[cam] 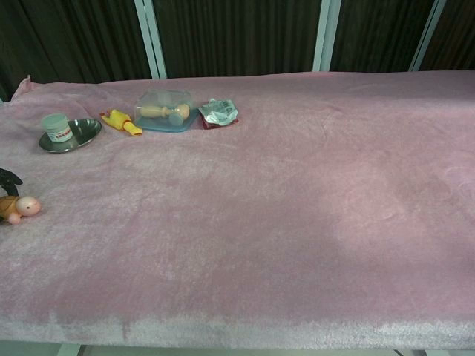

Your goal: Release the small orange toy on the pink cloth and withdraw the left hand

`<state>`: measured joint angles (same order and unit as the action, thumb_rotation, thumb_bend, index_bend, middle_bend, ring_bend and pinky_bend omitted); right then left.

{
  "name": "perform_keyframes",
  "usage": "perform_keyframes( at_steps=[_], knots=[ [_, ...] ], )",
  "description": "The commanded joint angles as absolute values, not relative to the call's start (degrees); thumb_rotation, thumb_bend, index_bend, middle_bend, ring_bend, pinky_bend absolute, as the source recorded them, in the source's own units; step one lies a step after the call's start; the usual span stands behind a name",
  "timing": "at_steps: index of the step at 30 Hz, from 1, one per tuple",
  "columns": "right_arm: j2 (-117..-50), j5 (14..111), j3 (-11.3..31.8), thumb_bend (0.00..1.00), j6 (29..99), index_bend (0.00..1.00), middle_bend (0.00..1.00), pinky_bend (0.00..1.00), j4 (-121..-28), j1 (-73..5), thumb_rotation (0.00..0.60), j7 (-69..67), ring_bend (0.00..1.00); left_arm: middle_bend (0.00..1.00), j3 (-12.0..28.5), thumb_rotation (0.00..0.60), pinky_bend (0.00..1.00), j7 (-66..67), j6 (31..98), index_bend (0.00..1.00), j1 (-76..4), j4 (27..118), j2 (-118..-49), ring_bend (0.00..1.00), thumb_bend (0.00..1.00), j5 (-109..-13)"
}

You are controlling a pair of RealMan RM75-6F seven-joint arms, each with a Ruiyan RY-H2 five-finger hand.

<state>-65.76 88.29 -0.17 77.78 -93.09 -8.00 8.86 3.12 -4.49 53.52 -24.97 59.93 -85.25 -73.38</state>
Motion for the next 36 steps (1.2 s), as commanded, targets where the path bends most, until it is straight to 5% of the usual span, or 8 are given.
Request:
perform_keyframes(
  at_steps=[1,12,14,19,21,25,30,36],
  knots=[
    [-65.73,88.25,-0.21,0.25,77.66,0.00,0.00,0.00,-93.12,-8.05,0.600,8.94,0.00,0.25,3.28,0.600,0.07,-5.77,54.89,0.82,-25.04,58.45,-86.32,0.09,0.46,-74.70],
    [-65.70,87.87,-0.17,0.25,77.50,0.00,0.00,0.00,-93.30,-8.10,0.600,9.24,0.00,0.30,3.54,0.600,0.07,-5.90,57.35,0.86,-25.00,56.01,-88.39,0.11,0.46,-76.49],
    [-65.72,87.83,-0.19,0.25,77.48,0.00,0.00,0.00,-93.31,-8.09,0.600,9.31,0.00,0.27,3.36,0.600,0.07,-5.87,56.83,0.77,-25.02,56.10,-88.29,0.10,0.44,-76.49],
    [-65.75,87.86,-0.21,0.25,77.49,0.00,0.00,0.00,-93.30,-8.11,0.600,9.27,0.00,0.10,3.25,0.600,0.04,-6.19,54.12,0.24,-25.38,57.93,-86.98,0.01,0.40,-75.59],
    [-65.74,87.83,-0.17,0.25,77.58,0.00,0.00,0.00,-93.27,-8.09,0.600,9.17,0.00,0.04,3.12,0.600,0.02,-6.08,53.59,0.12,-25.39,58.81,-86.36,0.00,0.38,-75.47],
    [-65.73,87.89,-0.18,0.25,77.68,0.00,0.00,0.00,-93.26,-8.07,0.600,9.09,0.00,0.00,3.10,0.600,0.01,-4.96,53.61,0.00,-25.13,60.87,-85.26,0.00,0.37,-75.06],
    [-65.82,87.78,-0.12,0.25,77.70,0.00,0.00,0.00,-93.28,-8.08,0.600,9.25,0.00,0.00,2.45,0.600,0.00,-2.94,58.24,0.00,-23.49,66.25,-82.32,0.00,0.37,-76.95],
    [-65.57,87.87,-0.08,0.25,78.59,0.00,0.00,0.00,-93.33,-7.65,0.600,8.94,0.00,0.00,-1.75,0.600,0.00,4.64,73.94,0.00,-15.19,80.76,-72.66,0.00,0.36,-82.66]
  ],
)
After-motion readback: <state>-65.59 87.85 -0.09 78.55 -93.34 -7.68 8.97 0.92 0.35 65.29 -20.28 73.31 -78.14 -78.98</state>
